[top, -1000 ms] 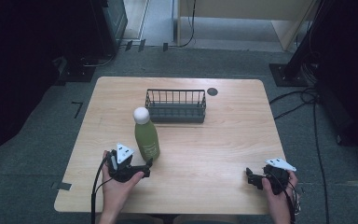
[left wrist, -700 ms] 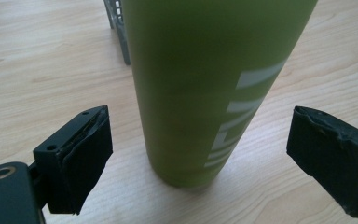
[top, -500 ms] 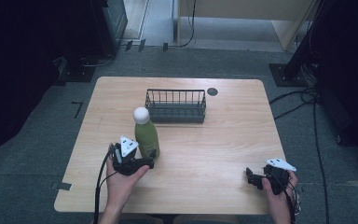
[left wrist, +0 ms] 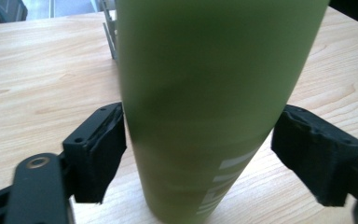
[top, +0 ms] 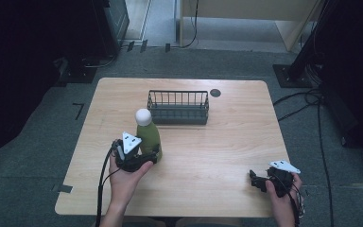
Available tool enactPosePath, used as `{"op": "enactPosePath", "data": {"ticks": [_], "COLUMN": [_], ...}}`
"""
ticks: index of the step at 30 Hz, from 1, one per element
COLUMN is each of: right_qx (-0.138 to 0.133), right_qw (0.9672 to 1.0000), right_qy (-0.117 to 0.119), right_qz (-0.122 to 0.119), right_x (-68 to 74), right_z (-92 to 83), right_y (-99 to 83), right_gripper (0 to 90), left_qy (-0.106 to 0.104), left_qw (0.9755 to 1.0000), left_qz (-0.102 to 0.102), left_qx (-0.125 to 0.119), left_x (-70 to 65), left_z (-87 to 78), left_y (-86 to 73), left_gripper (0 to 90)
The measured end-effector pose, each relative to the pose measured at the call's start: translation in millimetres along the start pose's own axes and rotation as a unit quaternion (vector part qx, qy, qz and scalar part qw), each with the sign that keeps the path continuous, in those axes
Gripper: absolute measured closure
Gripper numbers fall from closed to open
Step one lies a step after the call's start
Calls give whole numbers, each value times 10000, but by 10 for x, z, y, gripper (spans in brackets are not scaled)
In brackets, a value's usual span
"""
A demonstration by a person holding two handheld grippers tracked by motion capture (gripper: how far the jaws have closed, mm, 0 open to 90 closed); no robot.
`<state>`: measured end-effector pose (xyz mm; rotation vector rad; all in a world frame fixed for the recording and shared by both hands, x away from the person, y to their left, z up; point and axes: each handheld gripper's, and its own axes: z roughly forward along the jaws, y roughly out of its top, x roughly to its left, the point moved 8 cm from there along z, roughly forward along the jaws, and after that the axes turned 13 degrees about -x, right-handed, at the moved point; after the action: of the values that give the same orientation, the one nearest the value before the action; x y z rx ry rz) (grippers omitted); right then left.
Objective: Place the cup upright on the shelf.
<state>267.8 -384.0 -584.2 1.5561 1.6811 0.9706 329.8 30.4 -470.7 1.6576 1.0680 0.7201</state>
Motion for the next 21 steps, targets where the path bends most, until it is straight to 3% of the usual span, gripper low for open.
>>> {"op": "enactPosePath", "data": {"ticks": [4, 12, 21], "right_qx": [0, -1, -1], "right_qw": [10000, 10000, 10000], "right_qy": [0, 0, 0], "right_qz": [0, -1, -2], "right_x": [0, 0, 0], "right_z": [0, 0, 0], "right_y": [0, 0, 0], "right_gripper": [0, 0, 0], "left_qy": [64, 98, 91], "left_qw": [9999, 9999, 9999], "left_qz": [-97, -89, 48], "left_qx": [-14, 32, -36], "left_x": [10, 3, 9], "left_z": [30, 124, 133], "left_y": [21, 51, 57], "left_gripper": [197, 187, 208]}}
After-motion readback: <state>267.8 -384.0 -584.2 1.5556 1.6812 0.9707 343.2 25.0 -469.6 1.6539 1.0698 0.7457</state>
